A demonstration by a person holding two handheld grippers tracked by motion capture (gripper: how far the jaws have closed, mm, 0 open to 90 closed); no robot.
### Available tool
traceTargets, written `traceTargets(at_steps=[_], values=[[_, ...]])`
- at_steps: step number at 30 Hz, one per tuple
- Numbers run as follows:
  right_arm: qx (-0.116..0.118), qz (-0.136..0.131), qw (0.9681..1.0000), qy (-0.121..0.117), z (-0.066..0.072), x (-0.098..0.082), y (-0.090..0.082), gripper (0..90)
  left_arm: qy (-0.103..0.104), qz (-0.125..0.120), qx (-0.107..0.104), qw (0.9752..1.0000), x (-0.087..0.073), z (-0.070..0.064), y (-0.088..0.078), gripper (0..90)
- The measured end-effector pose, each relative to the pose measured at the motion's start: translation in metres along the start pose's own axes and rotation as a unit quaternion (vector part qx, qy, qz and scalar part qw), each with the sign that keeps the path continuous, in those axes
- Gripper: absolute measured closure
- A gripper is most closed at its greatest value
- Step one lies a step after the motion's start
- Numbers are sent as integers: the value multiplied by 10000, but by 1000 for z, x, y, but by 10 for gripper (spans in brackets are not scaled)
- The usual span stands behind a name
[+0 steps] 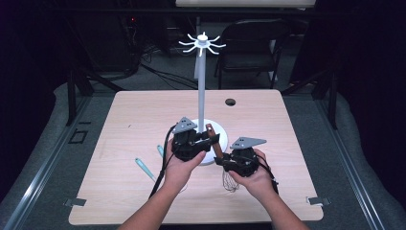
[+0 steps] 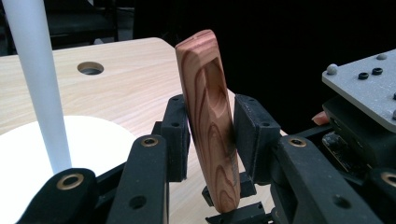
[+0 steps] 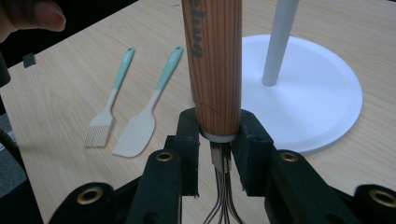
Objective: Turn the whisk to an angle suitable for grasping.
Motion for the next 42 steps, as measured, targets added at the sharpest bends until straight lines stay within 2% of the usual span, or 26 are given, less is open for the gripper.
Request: traceTargets(at_steps=[5,12,23,31,37,42], values=[[-107,-117,9999,-10,5,4,1,738,-116,23,3,9999,-6,-2,2,636],[-113,-246,9996,12,10,9,4,745,-167,95,62,9998,-16,-3,7,643],[-141,-290,9994,109,12,9,6,745,-131,72,196,9997,-26,-4,11,669],[-145,-310,9993,158,11,8,7,741,-208,95,111,9997,-27,-3,12,682],[-83,-389,9991,131,10,8,-1,682,-149,173,49,9997,-24,-4,10,690],[-90,-437,9989,116,8,4,-13,669,-38,195,100,9998,-20,-4,6,694]])
Point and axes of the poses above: each handheld gripper's, and its own axes: y roughly forward along the jaws, x roughly out of its top, z roughly to its left, the point moved 3 cm from there along y, roughly forward along the jaws, and after that the axes turned 2 degrees about -y, right-handed, at the moved point
